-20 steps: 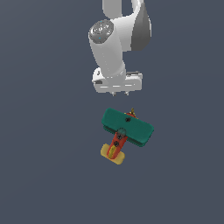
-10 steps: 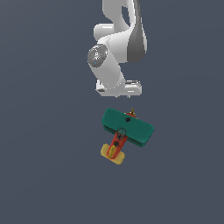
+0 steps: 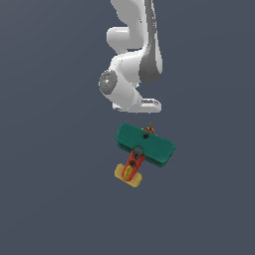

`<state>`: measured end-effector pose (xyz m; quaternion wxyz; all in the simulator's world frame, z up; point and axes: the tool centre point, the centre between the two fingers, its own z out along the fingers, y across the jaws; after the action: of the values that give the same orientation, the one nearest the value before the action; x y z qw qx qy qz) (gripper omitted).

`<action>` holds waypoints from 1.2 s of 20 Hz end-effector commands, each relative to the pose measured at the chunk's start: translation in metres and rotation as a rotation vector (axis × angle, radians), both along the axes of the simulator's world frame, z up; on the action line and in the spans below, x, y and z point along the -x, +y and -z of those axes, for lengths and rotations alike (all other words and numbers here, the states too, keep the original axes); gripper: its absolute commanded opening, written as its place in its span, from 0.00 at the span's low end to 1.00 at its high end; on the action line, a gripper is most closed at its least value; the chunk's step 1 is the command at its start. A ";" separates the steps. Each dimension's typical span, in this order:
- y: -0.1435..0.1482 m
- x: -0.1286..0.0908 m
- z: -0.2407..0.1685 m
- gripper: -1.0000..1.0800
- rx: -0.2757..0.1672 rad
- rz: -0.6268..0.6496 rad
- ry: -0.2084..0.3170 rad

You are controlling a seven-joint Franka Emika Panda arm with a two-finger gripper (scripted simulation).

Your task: Pick up the object and move it to a goal position.

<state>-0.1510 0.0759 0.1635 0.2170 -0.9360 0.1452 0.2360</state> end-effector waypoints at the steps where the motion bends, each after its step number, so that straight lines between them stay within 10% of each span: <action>1: 0.004 0.005 0.008 0.62 -0.024 0.023 0.029; 24: 0.035 0.044 0.064 0.62 -0.208 0.255 0.239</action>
<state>-0.1930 0.1093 0.1026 0.3162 -0.8536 0.2548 0.3262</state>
